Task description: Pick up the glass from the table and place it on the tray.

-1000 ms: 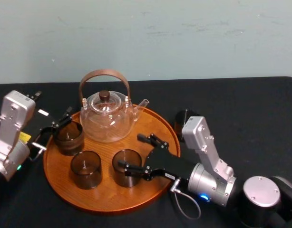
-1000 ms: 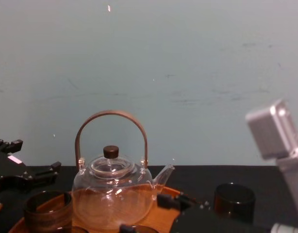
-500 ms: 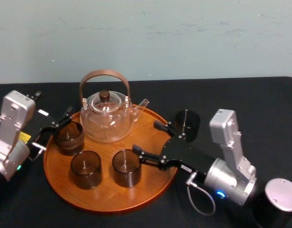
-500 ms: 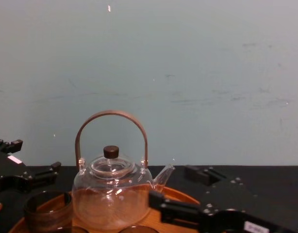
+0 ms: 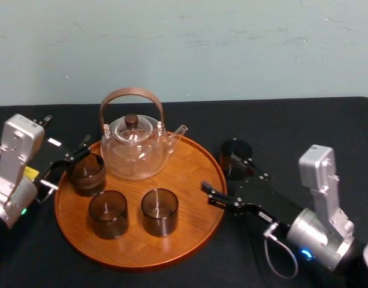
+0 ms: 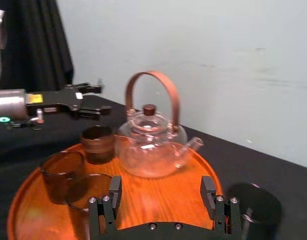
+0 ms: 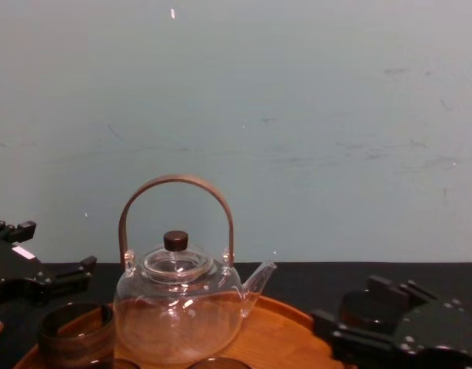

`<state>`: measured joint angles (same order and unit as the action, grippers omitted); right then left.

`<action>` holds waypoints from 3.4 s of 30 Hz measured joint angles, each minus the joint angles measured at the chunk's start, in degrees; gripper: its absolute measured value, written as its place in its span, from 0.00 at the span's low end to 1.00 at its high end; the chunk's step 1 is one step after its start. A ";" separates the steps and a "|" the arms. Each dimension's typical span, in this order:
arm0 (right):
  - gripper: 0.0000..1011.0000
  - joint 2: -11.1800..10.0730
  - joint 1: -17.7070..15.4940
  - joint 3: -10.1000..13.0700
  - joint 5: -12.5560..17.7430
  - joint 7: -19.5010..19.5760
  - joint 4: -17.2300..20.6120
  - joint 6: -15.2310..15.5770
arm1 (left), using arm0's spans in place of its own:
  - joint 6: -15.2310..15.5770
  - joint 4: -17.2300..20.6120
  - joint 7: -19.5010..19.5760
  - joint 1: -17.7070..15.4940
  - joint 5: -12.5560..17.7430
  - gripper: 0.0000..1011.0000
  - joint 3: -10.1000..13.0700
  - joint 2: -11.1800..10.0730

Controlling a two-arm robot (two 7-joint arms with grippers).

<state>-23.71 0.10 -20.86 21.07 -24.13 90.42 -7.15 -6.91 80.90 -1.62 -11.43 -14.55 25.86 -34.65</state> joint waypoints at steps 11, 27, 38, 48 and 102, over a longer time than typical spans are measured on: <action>0.99 0.21 -2.72 4.10 0.80 2.16 -0.52 -0.20 | 0.00 0.00 0.00 0.00 0.00 0.99 0.00 0.00; 0.99 2.16 -0.85 6.28 0.35 2.93 -5.25 1.37 | 0.00 0.00 0.00 0.00 0.00 0.99 0.00 0.00; 0.99 3.31 2.65 6.18 -0.54 2.61 -9.51 2.21 | 0.00 0.00 0.00 0.00 0.00 0.99 0.00 0.00; 0.99 4.13 4.82 5.93 -0.87 2.09 -12.36 2.38 | 0.00 0.00 0.00 0.00 0.00 0.99 0.00 0.00; 0.99 7.38 15.72 2.99 -2.26 -1.65 -26.43 1.03 | 0.00 0.00 0.00 0.00 0.00 0.99 0.00 0.00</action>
<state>-16.33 15.82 -17.87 18.81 -25.78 63.99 -6.12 -6.91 80.90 -1.62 -11.43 -14.55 25.86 -34.65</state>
